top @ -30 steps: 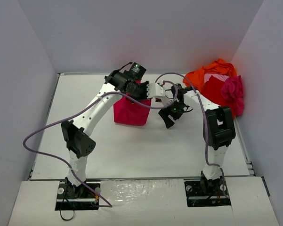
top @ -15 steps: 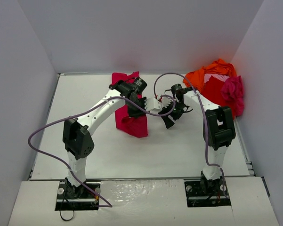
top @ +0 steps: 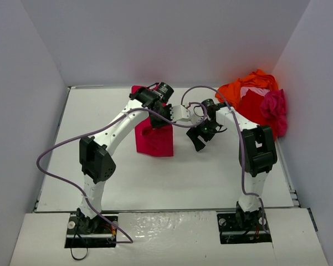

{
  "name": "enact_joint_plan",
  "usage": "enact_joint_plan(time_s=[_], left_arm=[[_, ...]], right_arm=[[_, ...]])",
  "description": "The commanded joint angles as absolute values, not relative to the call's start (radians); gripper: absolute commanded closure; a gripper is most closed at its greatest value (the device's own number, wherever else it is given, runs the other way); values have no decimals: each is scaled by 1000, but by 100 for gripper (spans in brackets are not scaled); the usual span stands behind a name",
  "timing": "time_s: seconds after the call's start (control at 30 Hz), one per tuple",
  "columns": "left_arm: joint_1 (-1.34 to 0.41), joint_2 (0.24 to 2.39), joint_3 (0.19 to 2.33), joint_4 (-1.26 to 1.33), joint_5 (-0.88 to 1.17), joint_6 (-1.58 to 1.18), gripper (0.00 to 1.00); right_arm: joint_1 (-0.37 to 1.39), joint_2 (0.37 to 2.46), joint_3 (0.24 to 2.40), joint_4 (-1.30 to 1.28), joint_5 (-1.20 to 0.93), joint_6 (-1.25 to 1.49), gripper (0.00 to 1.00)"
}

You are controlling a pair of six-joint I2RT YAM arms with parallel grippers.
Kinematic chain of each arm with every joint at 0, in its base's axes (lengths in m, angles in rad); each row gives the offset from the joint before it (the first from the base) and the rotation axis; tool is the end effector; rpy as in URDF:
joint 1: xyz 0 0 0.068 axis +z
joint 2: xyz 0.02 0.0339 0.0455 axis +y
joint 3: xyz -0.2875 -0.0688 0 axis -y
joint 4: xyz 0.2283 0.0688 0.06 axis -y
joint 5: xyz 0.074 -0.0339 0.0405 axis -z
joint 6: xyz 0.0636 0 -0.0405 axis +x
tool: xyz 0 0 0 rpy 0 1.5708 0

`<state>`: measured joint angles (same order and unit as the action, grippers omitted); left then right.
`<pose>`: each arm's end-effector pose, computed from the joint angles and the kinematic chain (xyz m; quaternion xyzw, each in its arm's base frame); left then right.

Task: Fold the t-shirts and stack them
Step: Fold the folded rectangular tshirt in 1/3 of the way

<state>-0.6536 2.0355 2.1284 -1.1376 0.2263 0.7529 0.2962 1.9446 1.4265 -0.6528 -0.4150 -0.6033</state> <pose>0.3397 -0.2782 0.3338 0.6429 0.7128 -0.0961 0.2635 0.3794 0.1426 0.1984 -0.4538 0.8459 0.1698 0.2230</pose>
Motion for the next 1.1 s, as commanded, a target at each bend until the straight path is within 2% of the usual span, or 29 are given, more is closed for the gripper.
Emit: enact_joint_plan(time_s=[0.0, 0.3, 0.5, 0.77, 1.07], left_arm=[[-686, 1880, 2153, -1174, 100, 726, 100], [-710, 1734, 1972, -1149, 34, 689, 100], [-710, 1760, 1928, -1140, 49, 702, 100], [-686, 1908, 2026, -1170, 120, 758, 100], [-604, 2135, 2321, -1265, 131, 800, 100]], right_arm=[[301, 1905, 1430, -659, -406, -606, 26], [308, 1894, 1433, -660, -404, -597, 26], [318, 1885, 1426, -658, -410, -591, 26], [321, 1895, 1426, -660, -404, -595, 26], [318, 1920, 1434, -658, -382, -604, 26]])
